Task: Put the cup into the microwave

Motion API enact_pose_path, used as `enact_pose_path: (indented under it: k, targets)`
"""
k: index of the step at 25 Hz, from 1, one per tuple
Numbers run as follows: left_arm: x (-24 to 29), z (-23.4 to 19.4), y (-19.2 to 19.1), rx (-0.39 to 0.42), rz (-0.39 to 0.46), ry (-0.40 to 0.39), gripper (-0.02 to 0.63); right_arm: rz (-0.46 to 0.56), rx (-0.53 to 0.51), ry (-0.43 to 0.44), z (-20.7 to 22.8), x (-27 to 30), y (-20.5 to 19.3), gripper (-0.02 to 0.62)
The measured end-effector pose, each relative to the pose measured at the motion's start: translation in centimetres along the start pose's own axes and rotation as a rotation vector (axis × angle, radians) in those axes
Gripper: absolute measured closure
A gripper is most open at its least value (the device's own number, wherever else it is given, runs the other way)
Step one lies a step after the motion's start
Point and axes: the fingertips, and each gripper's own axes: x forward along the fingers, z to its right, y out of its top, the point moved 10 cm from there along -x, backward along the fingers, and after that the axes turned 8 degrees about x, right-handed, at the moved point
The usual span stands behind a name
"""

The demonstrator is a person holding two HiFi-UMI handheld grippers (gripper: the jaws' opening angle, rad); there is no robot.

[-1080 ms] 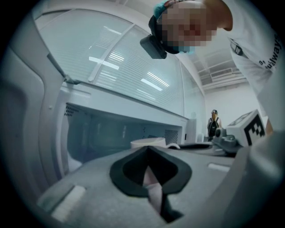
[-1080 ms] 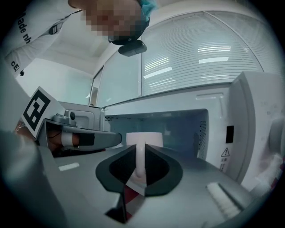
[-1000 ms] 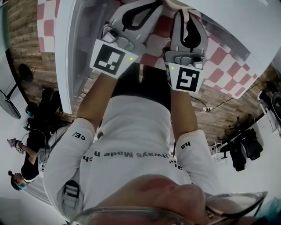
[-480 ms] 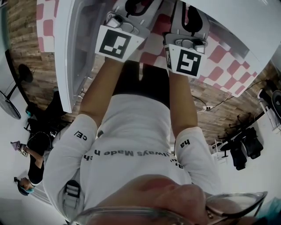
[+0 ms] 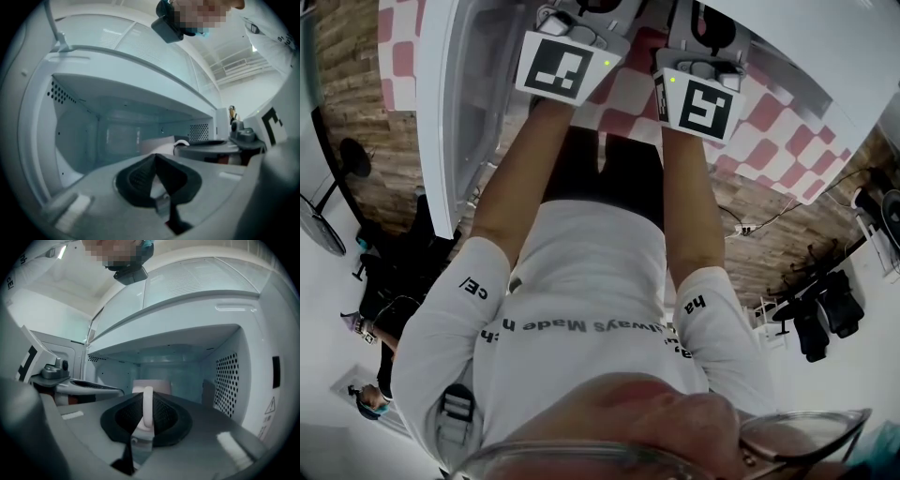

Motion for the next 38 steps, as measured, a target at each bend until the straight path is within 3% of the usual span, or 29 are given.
enact_pose_path:
  k: [30,34,38]
  targets:
    - [-2.4,1.1,-1.2,-0.022,-0.040,0.013,0.603,-0.038,-0.003,-0.013,-0.5,-1.3,-2.5,0.557]
    - [-2.8,1.4,-1.1,-0.025,-0.043,0.016,0.603,-0.064,0.006,-0.011,-0.6,-1.6,-2.8,0.549]
    - [-3.0,1.6,-0.8,-0.028,-0.045,0.016,0.603,-0.062,0.028,-0.007,-0.5,-1.9,-2.4,0.491]
